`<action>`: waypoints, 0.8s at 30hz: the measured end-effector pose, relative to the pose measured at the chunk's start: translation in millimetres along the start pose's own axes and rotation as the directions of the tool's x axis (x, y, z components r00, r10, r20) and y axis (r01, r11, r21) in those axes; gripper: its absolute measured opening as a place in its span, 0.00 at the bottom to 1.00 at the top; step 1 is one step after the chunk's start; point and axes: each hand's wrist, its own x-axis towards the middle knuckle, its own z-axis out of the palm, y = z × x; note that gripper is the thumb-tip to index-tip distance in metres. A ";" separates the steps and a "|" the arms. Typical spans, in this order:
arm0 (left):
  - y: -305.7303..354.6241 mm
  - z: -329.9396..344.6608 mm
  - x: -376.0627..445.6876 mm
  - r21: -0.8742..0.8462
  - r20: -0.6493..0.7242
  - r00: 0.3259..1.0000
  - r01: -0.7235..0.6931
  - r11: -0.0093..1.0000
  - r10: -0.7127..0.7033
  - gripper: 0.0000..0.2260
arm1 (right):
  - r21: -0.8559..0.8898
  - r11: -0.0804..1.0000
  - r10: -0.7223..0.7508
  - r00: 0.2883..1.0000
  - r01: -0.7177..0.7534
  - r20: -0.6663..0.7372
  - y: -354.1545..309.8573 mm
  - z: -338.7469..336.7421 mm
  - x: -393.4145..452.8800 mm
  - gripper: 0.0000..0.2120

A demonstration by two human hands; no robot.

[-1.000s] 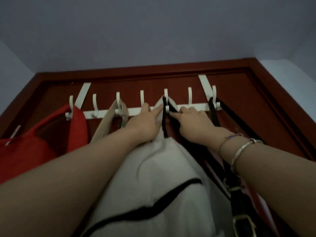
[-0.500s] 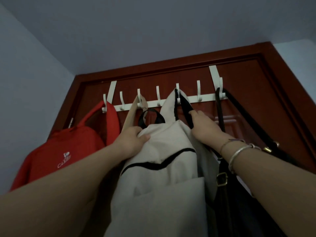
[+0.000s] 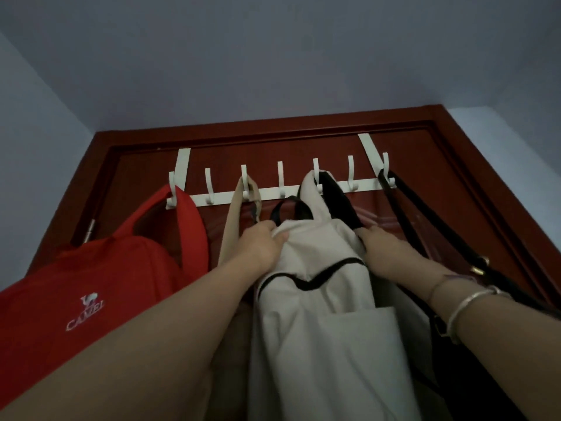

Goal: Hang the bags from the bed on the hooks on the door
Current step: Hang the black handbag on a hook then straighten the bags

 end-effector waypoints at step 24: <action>-59.6 -102.6 -103.3 -0.038 0.611 0.741 0.380 0.924 -0.279 0.14 | -0.169 0.934 -0.279 0.938 0.315 0.206 -165.6 18.4 26.1 0.15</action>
